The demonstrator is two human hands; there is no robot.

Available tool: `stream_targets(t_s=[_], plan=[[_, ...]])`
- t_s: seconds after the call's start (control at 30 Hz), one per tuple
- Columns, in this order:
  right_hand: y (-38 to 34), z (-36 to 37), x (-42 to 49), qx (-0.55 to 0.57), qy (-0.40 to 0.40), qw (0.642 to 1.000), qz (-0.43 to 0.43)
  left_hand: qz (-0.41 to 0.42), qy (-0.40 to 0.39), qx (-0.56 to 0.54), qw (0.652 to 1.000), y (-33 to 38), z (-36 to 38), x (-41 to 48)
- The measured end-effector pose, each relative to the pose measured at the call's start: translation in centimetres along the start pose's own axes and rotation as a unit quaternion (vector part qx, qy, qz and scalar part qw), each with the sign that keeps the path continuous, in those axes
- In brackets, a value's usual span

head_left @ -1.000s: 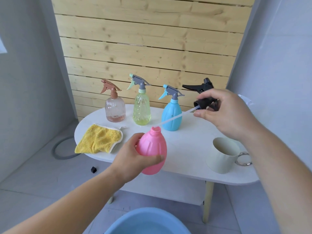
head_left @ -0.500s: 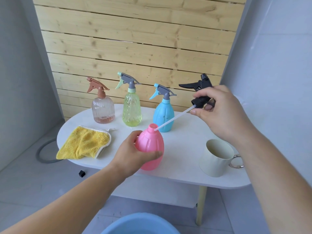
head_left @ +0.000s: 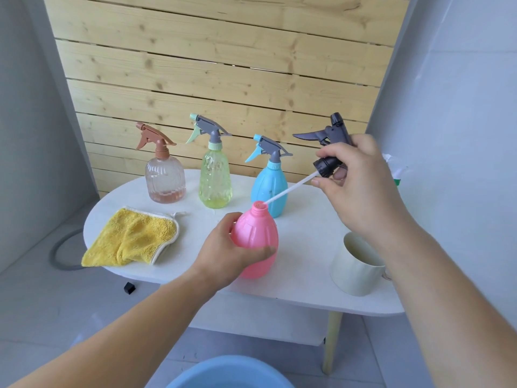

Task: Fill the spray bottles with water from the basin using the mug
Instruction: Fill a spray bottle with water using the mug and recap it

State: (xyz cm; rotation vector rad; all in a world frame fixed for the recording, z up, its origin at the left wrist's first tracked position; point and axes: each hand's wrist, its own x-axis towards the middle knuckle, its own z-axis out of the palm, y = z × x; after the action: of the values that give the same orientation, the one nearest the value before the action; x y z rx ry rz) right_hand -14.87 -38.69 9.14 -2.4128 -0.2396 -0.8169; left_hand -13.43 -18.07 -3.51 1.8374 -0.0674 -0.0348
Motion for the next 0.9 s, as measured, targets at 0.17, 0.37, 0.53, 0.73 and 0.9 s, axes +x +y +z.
stream_targets(t_s=[0.17,0.37,0.53,0.73,0.9], plan=[[-1.2,1.8,-0.1,0.002,-0.029,0.997,-0.068,0.003,-0.002,0.0,1.0,-0.2,0.1,0.1],[-2.3,4.5,-0.1,0.019,-0.087,0.992,-0.087,0.014,-0.02,-0.01,1.0,-0.2,0.2,0.2],[-3.1,6.2,-0.3,-0.025,-0.153,0.984,-0.088,0.025,-0.033,-0.02,0.999,-0.6,0.1,0.5],[-2.9,6.3,0.2,0.053,-0.174,0.982,-0.054,0.03,-0.04,-0.03,0.998,-0.9,0.2,1.0],[-2.5,6.7,0.0,0.103,-0.19,0.976,-0.026,0.037,-0.046,-0.037,0.998,-0.9,0.3,1.2]])
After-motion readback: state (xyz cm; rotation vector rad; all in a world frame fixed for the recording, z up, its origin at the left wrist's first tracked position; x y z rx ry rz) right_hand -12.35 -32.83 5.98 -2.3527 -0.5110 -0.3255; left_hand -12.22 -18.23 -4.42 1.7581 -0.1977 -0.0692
